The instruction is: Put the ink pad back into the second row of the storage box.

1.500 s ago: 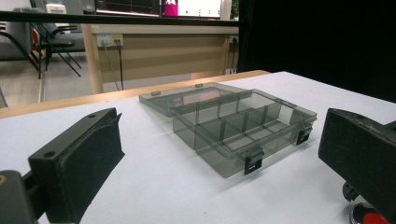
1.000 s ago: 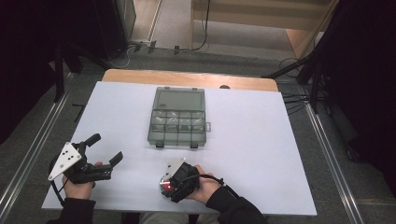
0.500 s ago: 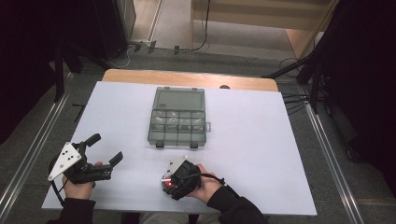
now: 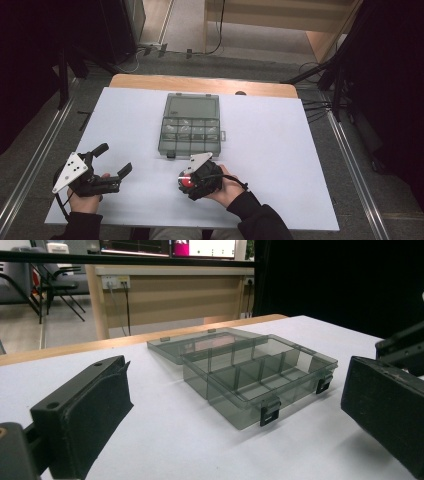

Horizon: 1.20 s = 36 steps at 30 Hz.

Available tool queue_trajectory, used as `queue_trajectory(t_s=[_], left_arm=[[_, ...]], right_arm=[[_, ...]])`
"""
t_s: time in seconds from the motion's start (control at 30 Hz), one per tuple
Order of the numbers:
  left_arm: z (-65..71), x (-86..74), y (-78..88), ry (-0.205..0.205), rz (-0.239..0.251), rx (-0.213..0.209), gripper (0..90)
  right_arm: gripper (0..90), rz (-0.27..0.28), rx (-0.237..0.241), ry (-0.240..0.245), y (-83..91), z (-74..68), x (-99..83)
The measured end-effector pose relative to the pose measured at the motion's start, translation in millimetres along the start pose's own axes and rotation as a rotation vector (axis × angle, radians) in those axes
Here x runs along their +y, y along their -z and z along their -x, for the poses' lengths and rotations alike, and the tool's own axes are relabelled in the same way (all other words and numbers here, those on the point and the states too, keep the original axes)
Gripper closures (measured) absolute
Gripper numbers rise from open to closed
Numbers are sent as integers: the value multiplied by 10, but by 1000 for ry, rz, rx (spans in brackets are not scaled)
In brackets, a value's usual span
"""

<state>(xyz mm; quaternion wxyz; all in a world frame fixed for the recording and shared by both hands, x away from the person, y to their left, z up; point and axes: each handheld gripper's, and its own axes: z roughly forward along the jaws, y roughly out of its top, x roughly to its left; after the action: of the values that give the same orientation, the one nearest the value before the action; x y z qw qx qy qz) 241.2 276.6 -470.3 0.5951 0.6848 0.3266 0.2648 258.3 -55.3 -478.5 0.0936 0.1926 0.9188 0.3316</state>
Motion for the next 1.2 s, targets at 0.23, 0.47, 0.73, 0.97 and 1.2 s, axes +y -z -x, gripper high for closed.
queue_trajectory(t_s=[0.23,0.47,0.73,0.97,1.2], left_arm=[[5,-1,-1,-5,-5,1,0],[2,-1,0,-4,-5,2,0],[1,-2,0,-2,-4,2,0],[2,-2,-1,-1,-5,2,0],[1,-3,-1,2,-4,2,0]], right_arm=[[308,30,-29,-19,163,140,99],[308,49,-55,-40,248,307,173],[308,46,-81,-76,230,494,177],[308,9,-120,-72,198,627,216],[308,-8,-141,-95,191,789,258]])
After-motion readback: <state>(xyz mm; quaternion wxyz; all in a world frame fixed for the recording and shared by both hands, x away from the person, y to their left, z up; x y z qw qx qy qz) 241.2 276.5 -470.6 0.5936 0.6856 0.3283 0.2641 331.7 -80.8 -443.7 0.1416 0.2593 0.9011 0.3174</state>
